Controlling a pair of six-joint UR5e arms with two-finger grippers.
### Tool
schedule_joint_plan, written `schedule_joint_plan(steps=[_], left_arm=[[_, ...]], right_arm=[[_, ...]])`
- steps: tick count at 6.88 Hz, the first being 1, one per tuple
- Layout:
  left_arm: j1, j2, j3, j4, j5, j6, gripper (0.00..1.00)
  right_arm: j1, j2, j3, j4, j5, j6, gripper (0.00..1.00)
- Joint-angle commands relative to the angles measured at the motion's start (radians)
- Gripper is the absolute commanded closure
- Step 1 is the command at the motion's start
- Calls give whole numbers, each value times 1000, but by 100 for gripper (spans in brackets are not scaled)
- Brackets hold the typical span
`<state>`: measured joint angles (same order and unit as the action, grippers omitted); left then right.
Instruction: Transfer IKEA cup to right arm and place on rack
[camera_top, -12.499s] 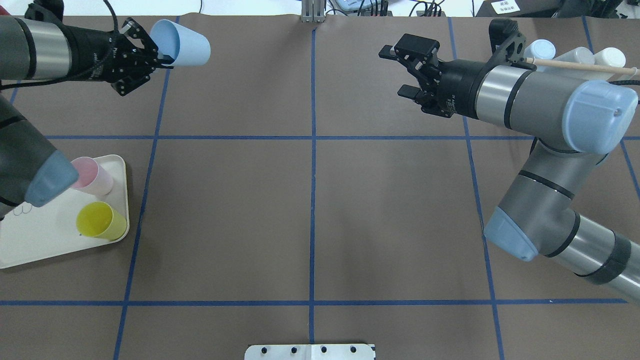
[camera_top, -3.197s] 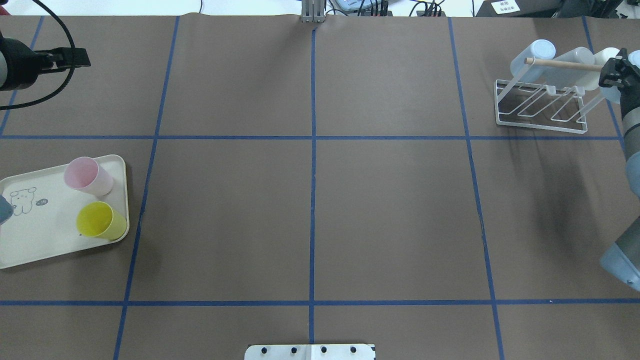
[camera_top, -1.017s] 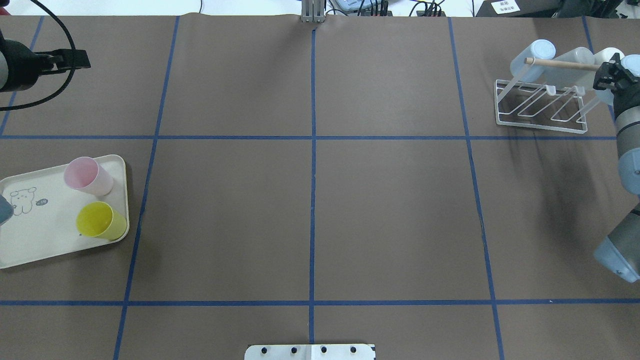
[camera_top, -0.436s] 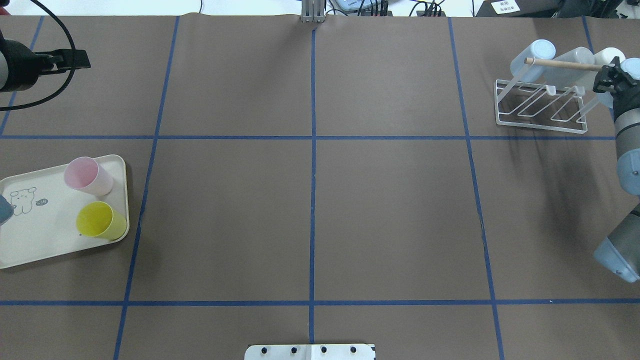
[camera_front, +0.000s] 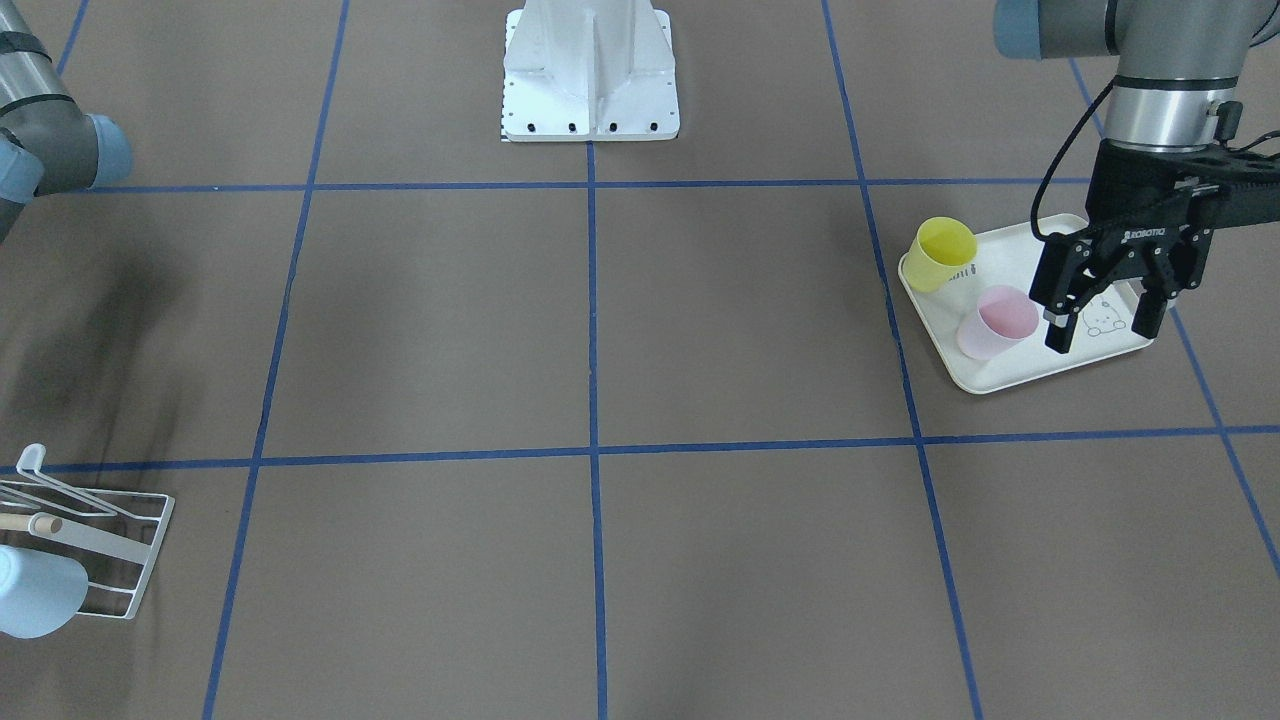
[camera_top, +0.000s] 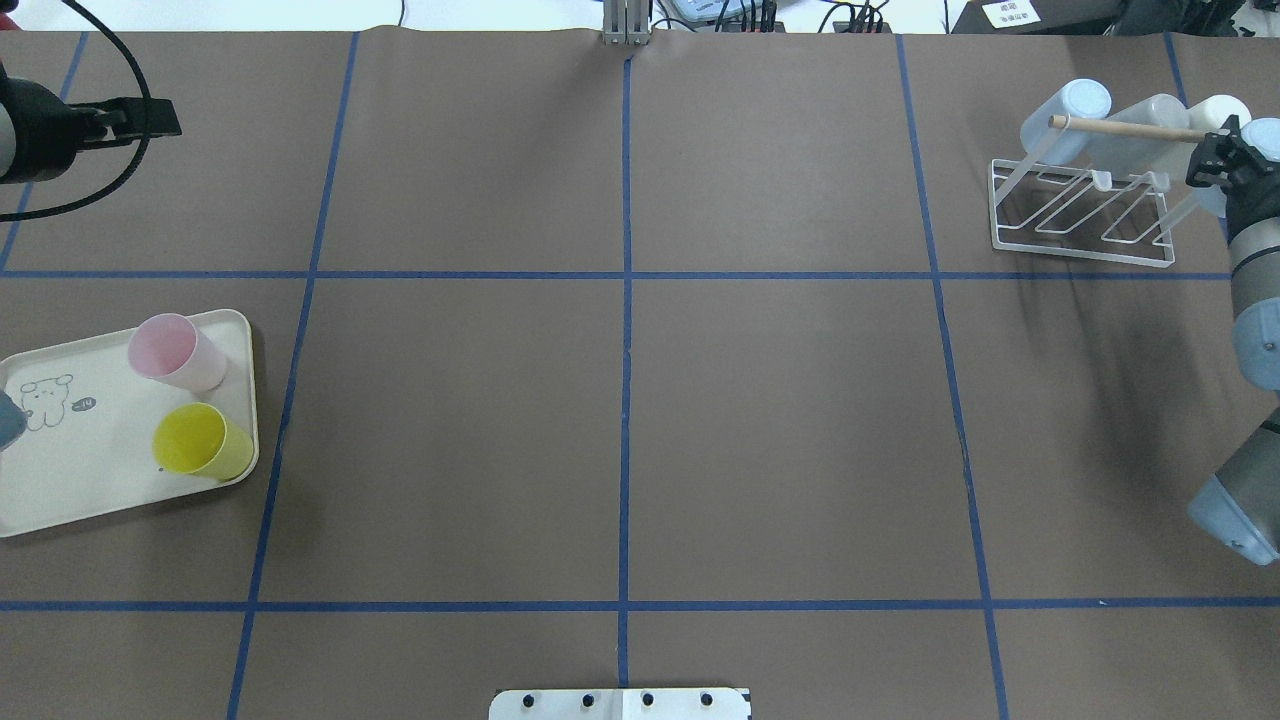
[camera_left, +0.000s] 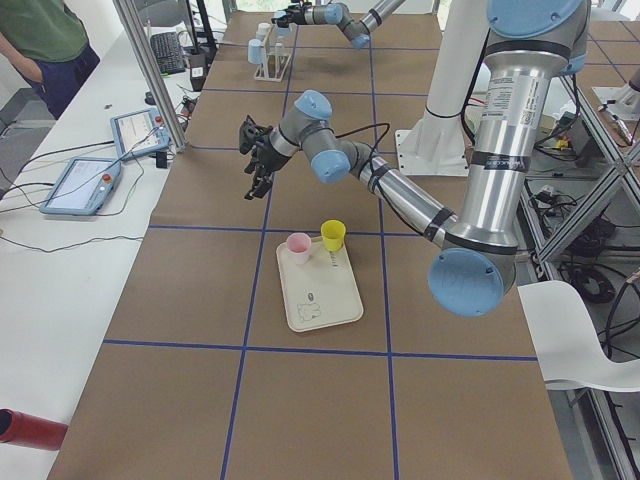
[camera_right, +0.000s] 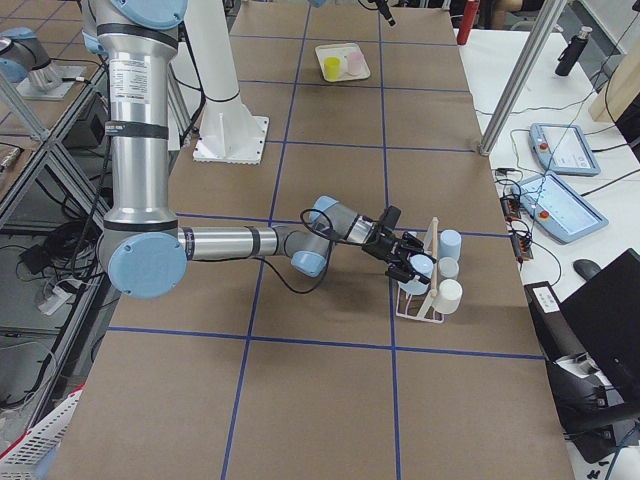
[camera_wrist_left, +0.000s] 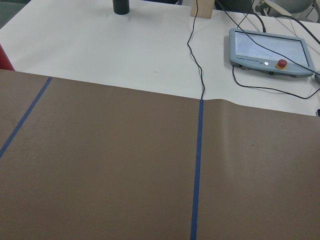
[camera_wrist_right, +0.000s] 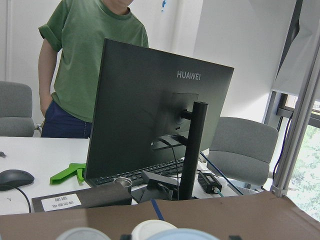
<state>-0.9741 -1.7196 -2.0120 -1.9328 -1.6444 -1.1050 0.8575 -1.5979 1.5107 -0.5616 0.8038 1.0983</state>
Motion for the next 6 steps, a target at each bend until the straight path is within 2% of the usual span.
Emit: schedule_joint_plan(steps=[1, 2, 3, 4, 6], left_arm=[[0, 0, -2, 0, 0, -4, 0], [0, 0, -2, 0, 0, -6, 0], [0, 0, -4, 0, 0, -7, 0], [0, 0, -2, 0, 0, -7, 0], [0, 0, -2, 0, 0, -7, 0]], right_arm=[[0, 0, -6, 0, 2, 0, 72], [0, 1, -23, 0, 0, 3, 39], [-2, 1, -35, 0, 0, 6, 14], [-2, 3, -40, 2, 0, 8, 1], [-2, 4, -38, 3, 0, 6, 1]])
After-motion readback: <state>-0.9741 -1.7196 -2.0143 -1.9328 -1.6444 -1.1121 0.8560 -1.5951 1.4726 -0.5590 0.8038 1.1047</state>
